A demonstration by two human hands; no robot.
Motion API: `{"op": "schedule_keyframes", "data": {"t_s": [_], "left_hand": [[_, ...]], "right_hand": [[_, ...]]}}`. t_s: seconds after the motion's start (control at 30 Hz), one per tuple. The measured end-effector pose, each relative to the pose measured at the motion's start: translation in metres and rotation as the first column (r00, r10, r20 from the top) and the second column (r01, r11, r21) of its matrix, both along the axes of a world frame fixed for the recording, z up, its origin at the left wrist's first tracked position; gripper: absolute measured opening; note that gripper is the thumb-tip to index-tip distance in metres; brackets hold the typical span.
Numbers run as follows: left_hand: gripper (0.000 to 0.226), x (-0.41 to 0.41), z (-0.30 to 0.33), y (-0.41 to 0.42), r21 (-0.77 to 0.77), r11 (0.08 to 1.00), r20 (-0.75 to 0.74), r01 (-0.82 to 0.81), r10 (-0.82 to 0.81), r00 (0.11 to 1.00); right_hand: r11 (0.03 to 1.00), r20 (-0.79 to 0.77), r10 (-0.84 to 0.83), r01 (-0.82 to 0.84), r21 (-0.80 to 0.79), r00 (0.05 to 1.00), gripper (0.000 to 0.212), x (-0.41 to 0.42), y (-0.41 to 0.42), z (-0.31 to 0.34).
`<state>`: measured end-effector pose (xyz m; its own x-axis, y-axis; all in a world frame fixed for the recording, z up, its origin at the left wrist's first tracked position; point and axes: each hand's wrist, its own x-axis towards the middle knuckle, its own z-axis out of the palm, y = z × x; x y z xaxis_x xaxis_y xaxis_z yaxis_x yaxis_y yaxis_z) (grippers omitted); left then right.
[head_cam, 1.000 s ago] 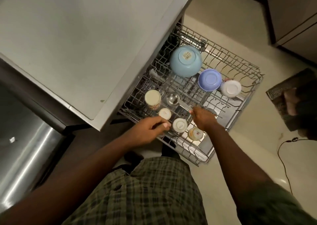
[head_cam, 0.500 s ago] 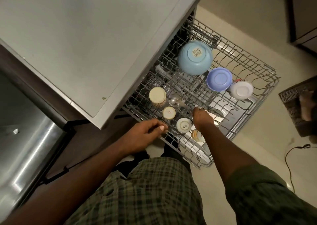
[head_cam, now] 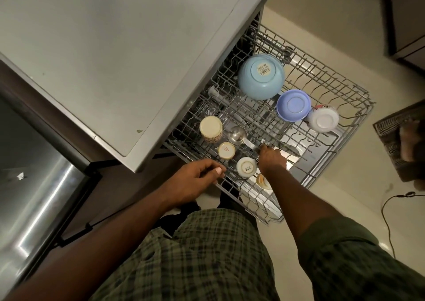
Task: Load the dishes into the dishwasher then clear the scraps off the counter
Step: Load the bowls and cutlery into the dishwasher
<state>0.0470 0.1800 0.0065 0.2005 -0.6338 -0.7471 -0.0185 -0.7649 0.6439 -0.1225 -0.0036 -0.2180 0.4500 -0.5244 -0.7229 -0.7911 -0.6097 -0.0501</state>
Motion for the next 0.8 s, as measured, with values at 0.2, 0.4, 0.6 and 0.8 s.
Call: {"op": "schedule_keyframes", "data": {"t_s": [0.2, 0.4, 0.6, 0.8], "left_hand": [[0.020, -0.004, 0.000, -0.003, -0.031, 0.999, 0.004, 0.039, -0.039, 0.999], [0.019, -0.004, 0.001, -0.006, -0.066, 0.996, 0.012, 0.065, -0.064, 0.998], [0.020, -0.001, 0.008, -0.007, -0.112, 0.992, 0.034, 0.058, -0.054, 0.998], [0.025, 0.013, 0.026, 0.001, -0.188, 0.982, 0.037, -0.019, 0.026, 0.999]], "right_hand": [[0.999, 0.045, -0.048, 0.048, -0.005, 0.998, 0.032, 0.001, -0.001, 0.010], [0.997, 0.028, -0.078, 0.079, -0.017, 0.997, 0.038, 0.001, 0.003, 0.022], [0.985, 0.114, -0.167, 0.171, -0.028, 0.979, 0.037, 0.004, 0.005, 0.039], [0.953, 0.436, -0.296, 0.297, 0.068, 0.850, 0.036, 0.016, 0.007, 0.080]]}}
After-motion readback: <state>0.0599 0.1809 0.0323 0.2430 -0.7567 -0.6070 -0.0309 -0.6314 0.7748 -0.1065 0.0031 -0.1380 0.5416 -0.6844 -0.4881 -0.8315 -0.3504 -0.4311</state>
